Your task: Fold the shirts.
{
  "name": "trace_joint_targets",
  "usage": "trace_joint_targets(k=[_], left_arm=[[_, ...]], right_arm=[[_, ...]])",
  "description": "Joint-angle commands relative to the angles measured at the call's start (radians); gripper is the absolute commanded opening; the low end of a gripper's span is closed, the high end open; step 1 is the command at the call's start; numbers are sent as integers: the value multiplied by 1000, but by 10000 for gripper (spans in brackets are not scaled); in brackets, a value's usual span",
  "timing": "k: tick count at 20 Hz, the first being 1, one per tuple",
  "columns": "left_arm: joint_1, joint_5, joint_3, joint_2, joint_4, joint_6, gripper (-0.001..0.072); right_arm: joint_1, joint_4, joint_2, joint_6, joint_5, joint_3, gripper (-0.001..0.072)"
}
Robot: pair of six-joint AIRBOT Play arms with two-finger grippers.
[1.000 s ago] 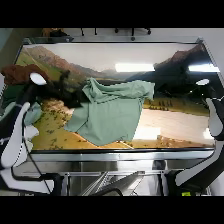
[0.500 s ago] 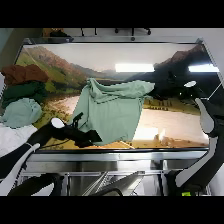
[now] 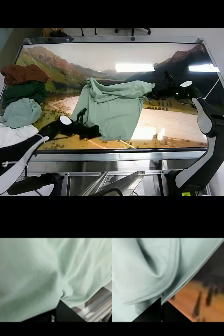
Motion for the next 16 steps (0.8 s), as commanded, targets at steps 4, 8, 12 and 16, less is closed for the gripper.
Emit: trace_joint_targets(k=[4, 8, 12, 16], left_arm=[[270, -151, 282, -28, 259, -11, 11], [466, -207, 455, -44, 282, 19, 12], [526, -419, 595, -118, 278, 55, 12], [482, -485, 733, -84, 60, 84, 11]], right_arm=[[-17, -1, 64, 6, 117, -13, 23], [12, 0, 200, 24, 196, -291, 23], [86, 29, 459, 24, 68, -644, 23], [72, 138, 686, -35, -6, -565, 24]])
